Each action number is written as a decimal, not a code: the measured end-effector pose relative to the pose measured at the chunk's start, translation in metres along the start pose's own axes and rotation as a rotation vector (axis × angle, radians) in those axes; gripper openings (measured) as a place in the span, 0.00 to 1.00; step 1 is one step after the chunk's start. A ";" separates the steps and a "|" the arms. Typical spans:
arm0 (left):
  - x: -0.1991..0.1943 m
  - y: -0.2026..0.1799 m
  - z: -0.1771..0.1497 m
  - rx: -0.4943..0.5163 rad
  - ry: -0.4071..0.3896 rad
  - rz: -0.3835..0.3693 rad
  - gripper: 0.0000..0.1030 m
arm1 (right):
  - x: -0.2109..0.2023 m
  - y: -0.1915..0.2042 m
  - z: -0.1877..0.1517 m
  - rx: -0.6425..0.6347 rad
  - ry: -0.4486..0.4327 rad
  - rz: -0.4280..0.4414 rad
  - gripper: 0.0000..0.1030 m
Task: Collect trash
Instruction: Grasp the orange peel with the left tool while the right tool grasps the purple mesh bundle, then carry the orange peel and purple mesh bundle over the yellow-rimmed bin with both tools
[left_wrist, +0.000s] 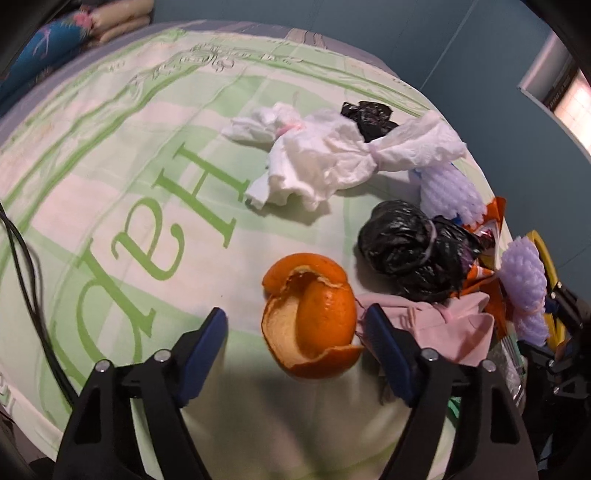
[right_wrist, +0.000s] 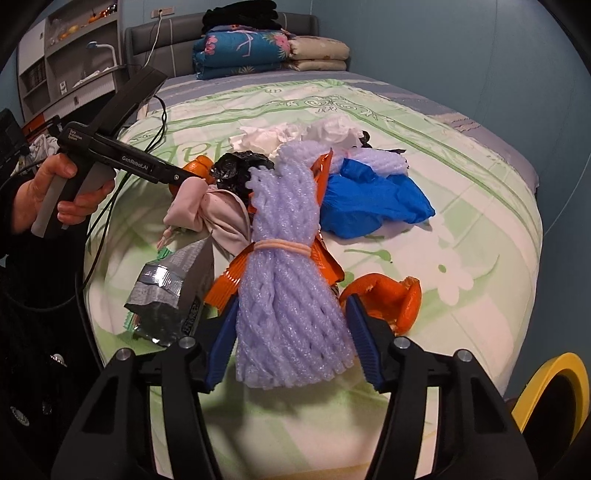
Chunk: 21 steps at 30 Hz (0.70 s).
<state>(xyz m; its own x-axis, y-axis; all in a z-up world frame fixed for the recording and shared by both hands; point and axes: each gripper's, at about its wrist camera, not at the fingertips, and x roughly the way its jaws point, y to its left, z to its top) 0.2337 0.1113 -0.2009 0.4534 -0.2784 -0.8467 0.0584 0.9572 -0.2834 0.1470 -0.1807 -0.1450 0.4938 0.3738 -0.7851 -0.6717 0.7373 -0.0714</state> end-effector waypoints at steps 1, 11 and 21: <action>0.001 0.001 0.000 -0.002 0.000 0.011 0.64 | 0.000 -0.002 0.000 0.010 0.000 0.006 0.49; -0.011 -0.003 -0.005 0.011 -0.056 0.012 0.34 | -0.005 -0.006 0.001 0.101 -0.010 0.045 0.29; -0.046 0.003 -0.011 -0.027 -0.177 -0.061 0.33 | -0.048 -0.010 0.008 0.233 -0.109 0.114 0.28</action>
<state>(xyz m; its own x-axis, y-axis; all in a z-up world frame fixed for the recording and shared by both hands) 0.2038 0.1261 -0.1677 0.5996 -0.3155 -0.7355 0.0679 0.9358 -0.3460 0.1338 -0.2015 -0.1016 0.4876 0.5107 -0.7081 -0.5874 0.7920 0.1668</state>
